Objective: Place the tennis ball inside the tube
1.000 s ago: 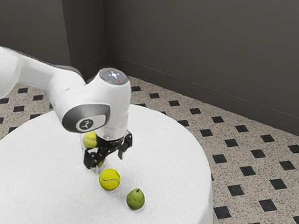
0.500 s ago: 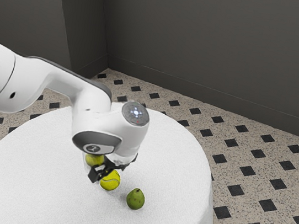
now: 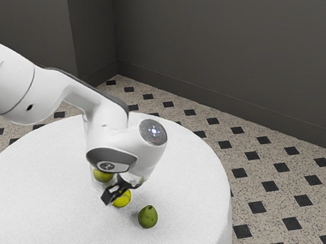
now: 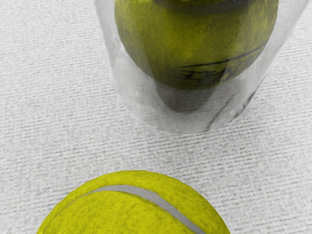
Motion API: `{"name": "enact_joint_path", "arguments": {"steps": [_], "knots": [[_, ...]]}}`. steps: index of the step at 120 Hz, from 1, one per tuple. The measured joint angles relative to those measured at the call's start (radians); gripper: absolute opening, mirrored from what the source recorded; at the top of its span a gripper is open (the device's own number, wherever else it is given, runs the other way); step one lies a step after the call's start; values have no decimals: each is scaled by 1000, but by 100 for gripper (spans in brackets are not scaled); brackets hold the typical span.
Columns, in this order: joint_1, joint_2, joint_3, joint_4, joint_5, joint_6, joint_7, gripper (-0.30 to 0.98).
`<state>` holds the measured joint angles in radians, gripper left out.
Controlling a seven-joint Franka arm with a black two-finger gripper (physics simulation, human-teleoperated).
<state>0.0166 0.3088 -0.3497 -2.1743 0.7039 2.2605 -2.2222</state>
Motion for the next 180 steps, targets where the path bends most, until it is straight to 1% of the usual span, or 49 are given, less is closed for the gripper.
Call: {"name": "enact_joint_path", "arguments": {"steps": [44, 54, 71, 79, 118, 128, 140, 146, 152, 171, 180], "knots": [[2, 30, 1, 4, 13, 0, -60, 68], [2, 37, 2, 5, 18, 0, -69, 63], [1, 40, 3, 9, 23, 0, -81, 49], [1, 39, 3, 10, 24, 0, -85, 45], [-10, 17, 3, 10, 21, -9, -94, 39], [-16, -17, -1, 11, 19, -25, -95, 37], [-21, -87, -21, 28, 11, -69, -96, 36], [-22, -127, -35, 37, -1, -100, -95, 35], [-23, -147, -41, 62, -27, -137, -91, 35], [-8, -180, -43, 222, -176, -308, -58, 35], [0, -201, -38, 300, -228, -395, -36, 36]]}}
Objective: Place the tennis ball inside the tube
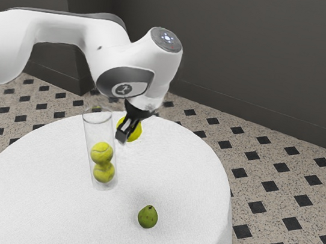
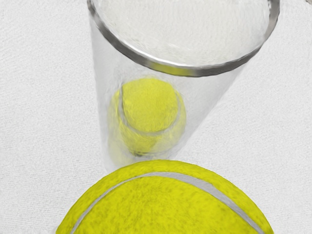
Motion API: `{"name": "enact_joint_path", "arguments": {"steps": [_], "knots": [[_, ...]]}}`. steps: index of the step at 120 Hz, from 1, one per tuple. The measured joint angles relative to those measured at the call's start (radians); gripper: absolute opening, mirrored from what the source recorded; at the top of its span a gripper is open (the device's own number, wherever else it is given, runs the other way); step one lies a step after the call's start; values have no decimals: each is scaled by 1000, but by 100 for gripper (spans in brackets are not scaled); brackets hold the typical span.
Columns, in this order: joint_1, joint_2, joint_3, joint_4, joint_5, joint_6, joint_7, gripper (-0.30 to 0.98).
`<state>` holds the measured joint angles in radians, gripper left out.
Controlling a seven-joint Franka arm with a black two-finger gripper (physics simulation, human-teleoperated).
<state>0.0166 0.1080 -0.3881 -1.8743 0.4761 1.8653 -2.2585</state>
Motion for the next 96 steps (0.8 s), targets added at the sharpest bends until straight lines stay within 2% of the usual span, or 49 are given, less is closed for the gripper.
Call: {"name": "enact_joint_path", "arguments": {"steps": [17, 38, 96], "knots": [[19, -25, 0, 93, -45, -119, 41, 37], [30, -34, 0, 159, -64, -204, 87, 37], [99, -6, 6, 192, -58, -254, 183, 38]]}}
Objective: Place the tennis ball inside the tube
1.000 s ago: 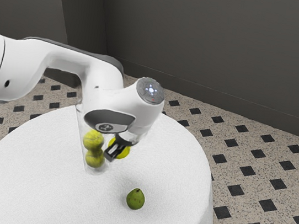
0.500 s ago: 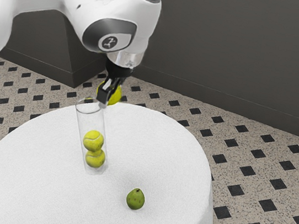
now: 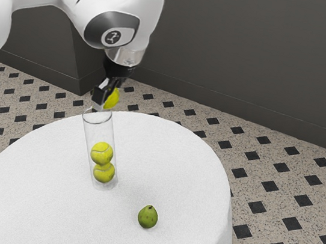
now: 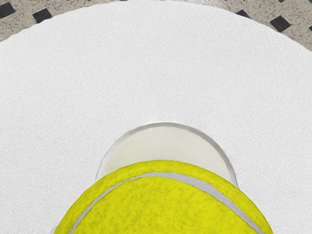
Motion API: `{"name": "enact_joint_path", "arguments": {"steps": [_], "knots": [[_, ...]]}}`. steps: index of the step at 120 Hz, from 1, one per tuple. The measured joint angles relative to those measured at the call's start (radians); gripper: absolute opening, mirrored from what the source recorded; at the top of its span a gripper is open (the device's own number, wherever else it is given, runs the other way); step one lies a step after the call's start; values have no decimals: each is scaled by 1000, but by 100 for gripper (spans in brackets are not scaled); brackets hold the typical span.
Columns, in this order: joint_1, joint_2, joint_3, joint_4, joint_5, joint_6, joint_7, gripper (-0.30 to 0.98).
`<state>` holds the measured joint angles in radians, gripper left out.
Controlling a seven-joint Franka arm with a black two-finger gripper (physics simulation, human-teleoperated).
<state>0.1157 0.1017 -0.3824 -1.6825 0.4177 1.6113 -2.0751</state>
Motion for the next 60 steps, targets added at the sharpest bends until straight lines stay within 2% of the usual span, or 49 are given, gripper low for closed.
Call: {"name": "enact_joint_path", "arguments": {"steps": [60], "knots": [[57, 54, 0, 9, 6, 0, 52, 38]]}}
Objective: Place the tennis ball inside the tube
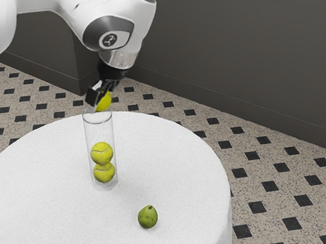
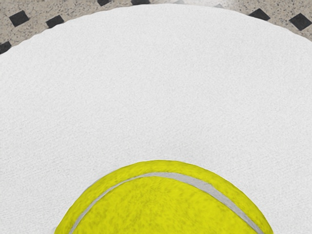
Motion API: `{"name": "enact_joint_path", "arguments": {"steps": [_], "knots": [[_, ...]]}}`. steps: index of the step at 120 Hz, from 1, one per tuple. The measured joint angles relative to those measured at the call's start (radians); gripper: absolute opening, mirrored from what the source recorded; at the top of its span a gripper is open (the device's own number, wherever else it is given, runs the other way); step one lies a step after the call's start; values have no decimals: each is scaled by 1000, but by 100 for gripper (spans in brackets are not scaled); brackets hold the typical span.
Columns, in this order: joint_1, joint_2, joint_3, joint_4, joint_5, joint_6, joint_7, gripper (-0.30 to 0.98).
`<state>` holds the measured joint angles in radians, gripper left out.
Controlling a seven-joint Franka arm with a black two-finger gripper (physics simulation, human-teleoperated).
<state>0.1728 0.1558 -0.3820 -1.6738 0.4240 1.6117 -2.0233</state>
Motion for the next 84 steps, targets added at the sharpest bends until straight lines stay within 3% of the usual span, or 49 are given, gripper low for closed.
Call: {"name": "enact_joint_path", "arguments": {"steps": [34, 56, 84], "knots": [[10, 5, -3, -27, -5, 8, 15, 38], [19, 6, -4, -28, -5, 20, 21, 56], [22, -11, -13, -28, -12, 26, 26, 64]]}}
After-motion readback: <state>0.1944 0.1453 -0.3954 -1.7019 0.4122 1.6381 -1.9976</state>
